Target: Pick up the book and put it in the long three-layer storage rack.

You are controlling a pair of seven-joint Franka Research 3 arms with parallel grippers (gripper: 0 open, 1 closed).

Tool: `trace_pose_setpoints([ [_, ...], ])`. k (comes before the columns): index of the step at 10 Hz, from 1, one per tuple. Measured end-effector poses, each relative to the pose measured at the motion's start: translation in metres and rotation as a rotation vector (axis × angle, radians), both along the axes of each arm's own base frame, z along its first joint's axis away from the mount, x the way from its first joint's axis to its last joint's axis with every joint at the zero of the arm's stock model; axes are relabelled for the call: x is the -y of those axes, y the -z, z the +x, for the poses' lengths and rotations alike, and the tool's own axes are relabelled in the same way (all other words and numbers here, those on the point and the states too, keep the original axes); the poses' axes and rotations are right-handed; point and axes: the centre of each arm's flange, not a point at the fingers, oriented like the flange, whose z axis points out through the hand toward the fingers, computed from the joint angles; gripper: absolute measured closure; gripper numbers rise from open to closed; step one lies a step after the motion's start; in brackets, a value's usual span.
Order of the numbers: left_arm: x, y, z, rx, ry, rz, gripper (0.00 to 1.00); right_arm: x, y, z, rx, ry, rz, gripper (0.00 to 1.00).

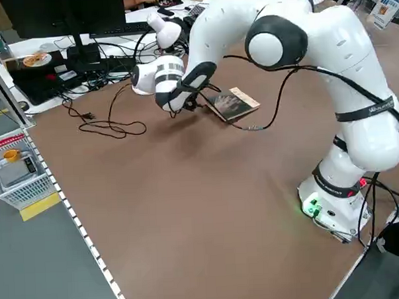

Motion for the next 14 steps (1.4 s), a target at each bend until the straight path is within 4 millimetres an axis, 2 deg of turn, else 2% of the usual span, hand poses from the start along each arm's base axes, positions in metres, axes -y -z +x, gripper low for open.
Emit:
trace_pose_setpoints([
  [3,0.004,0.015,-0.002,-0.009,0.005,-0.006,0.04,0.000,0.000,0.000,0.000,0.000,0.000,0.00],
  [9,0.017,0.019,0.003,-0.001,0.015,0.009,0.04,0.000,0.000,0.000,0.000,0.000,0.000,0.00],
  [14,0.018,0.022,0.003,-0.005,0.011,0.004,0.07,0.000,0.000,0.000,0.000,0.000,0.000,0.00],
])
